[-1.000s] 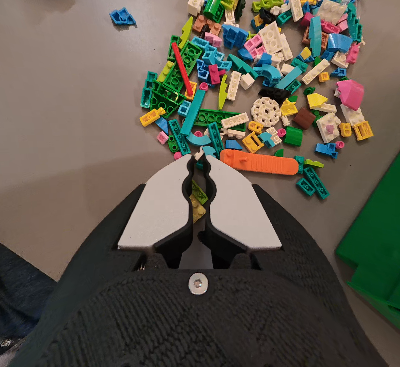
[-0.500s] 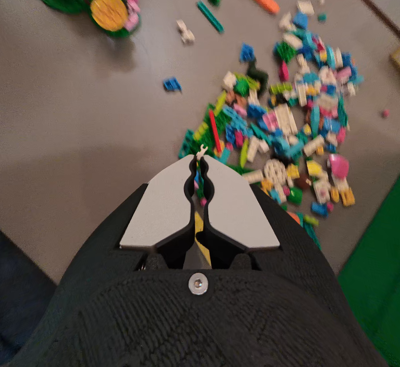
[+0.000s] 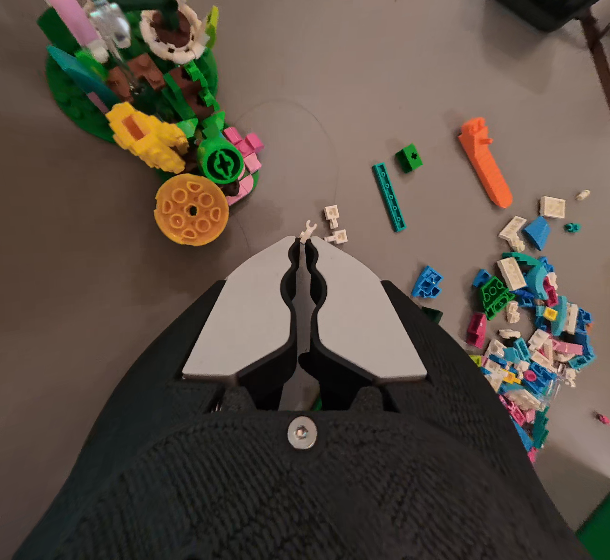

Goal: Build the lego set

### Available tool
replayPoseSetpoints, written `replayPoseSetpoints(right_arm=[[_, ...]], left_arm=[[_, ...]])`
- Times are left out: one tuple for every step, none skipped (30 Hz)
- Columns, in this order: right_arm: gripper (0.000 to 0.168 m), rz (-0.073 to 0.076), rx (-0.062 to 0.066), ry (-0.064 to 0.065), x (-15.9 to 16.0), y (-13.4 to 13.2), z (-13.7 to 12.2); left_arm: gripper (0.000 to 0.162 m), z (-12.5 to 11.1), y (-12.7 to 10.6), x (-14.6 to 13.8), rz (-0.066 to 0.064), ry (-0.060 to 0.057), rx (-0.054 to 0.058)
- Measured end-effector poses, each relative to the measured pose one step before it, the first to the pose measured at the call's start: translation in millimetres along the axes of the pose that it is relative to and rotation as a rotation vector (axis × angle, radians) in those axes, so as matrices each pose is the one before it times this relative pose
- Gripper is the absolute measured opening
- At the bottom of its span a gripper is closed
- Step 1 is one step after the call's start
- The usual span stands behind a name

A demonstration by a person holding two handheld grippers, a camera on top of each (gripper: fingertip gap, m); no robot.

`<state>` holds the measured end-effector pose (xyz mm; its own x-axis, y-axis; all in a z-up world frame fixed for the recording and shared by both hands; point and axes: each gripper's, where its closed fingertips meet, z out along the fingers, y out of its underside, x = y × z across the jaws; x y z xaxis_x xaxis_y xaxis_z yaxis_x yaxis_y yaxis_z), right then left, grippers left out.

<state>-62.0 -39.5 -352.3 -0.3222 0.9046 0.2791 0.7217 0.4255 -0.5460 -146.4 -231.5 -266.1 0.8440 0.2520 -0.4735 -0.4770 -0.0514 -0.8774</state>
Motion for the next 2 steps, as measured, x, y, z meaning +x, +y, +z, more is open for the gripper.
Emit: replayPoseSetpoints(right_arm=[[0.003,-0.0009,-0.0134,-0.0059,-0.23,0.76,2.53],[0.003,0.0001,-0.0125,-0.0034,-0.17,1.31,1.9]], left_arm=[[0.0,-0.01,-0.1,0.28,0.0005,0.0008,0.0007],[0.0,0.04,-0.24,0.01,0.0002,-0.0001,0.0008]])
